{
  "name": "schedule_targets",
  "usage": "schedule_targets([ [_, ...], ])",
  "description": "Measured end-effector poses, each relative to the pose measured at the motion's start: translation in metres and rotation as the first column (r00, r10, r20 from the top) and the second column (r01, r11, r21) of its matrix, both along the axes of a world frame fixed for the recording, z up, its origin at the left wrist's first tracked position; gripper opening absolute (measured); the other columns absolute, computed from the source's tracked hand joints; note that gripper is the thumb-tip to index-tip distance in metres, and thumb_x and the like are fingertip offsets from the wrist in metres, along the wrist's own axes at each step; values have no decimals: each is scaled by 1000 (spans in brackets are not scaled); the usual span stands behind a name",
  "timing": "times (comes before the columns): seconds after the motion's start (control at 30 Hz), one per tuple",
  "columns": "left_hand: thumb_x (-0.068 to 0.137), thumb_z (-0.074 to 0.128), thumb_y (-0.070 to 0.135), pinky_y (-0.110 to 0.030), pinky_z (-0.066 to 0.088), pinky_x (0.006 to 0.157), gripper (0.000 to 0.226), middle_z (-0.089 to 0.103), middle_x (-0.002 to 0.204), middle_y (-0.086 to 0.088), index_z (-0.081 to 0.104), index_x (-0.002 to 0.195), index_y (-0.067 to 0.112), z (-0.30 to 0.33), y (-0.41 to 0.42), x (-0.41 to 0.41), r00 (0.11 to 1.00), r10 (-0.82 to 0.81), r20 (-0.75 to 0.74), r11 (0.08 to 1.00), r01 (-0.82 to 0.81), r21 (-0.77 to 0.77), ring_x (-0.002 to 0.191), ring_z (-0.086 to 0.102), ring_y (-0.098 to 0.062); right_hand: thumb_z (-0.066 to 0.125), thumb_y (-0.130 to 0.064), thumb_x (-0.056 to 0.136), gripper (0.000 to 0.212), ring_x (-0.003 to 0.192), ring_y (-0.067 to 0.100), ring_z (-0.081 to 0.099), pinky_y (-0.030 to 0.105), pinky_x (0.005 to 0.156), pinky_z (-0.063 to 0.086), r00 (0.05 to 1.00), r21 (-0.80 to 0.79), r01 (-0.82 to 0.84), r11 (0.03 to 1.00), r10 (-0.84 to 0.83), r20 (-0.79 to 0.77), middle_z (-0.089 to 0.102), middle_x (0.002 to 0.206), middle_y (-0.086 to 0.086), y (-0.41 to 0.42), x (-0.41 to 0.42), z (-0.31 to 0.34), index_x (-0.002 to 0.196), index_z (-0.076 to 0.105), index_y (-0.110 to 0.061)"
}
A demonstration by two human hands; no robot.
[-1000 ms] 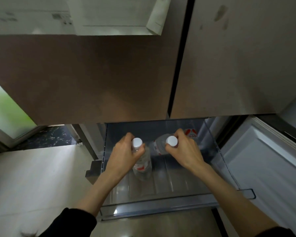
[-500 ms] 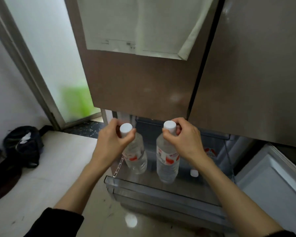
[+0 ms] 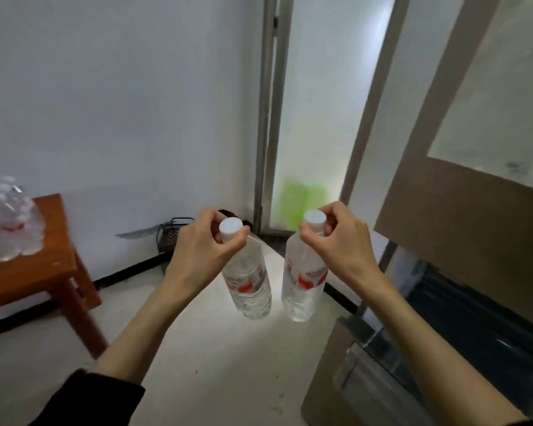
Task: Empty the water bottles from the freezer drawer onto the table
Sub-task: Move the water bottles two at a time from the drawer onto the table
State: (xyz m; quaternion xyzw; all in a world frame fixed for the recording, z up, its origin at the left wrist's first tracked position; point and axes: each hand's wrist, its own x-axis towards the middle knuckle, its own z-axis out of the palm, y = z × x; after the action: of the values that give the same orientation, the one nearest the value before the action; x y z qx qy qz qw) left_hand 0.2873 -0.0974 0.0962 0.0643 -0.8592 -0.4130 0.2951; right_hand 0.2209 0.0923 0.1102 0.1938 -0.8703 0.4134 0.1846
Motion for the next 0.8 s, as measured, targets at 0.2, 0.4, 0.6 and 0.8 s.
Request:
schedule_targets([
  [0.2, 78, 66, 38, -14, 40, 51, 29, 53, 69, 10, 51, 82, 13, -8, -143, 60, 974, 222, 40, 973, -218, -78, 62, 49, -5, 70, -30, 77, 24, 67, 16, 48, 21, 54, 33, 970, 25, -241, 970, 240, 36, 53, 73, -2, -166, 15, -11, 83, 52, -15],
  [0.4, 79, 64, 39, -19, 42, 55, 27, 55, 76, 10, 53, 85, 15, -17, -288, 116, 920, 375, 112, 925, -363, -114, 68, 52, -3, 68, -33, 76, 29, 78, 17, 55, 26, 65, 40, 918, 38, -381, 924, 373, 133, 59, 85, -1, -322, 32, -31, 92, 57, -11],
  [0.6, 79, 66, 36, -15, 35, 53, 23, 54, 76, 13, 50, 82, 19, -30, -399, 150, 826, 530, 193, 847, -526, -76, 65, 50, -1, 67, -38, 76, 32, 79, 20, 61, 37, 76, 51, 854, 57, -498, 865, 478, 207, 63, 84, -1, -453, 44, -46, 90, 52, -14],
  [0.8, 79, 67, 35, -13, 35, 46, 26, 53, 73, 13, 53, 86, 14, -54, -498, 161, 693, 669, 269, 729, -682, -58, 62, 49, -1, 68, -38, 77, 29, 65, 12, 58, 24, 55, 46, 757, 74, -635, 769, 599, 261, 61, 76, -3, -569, 33, -70, 84, 48, -18],
])
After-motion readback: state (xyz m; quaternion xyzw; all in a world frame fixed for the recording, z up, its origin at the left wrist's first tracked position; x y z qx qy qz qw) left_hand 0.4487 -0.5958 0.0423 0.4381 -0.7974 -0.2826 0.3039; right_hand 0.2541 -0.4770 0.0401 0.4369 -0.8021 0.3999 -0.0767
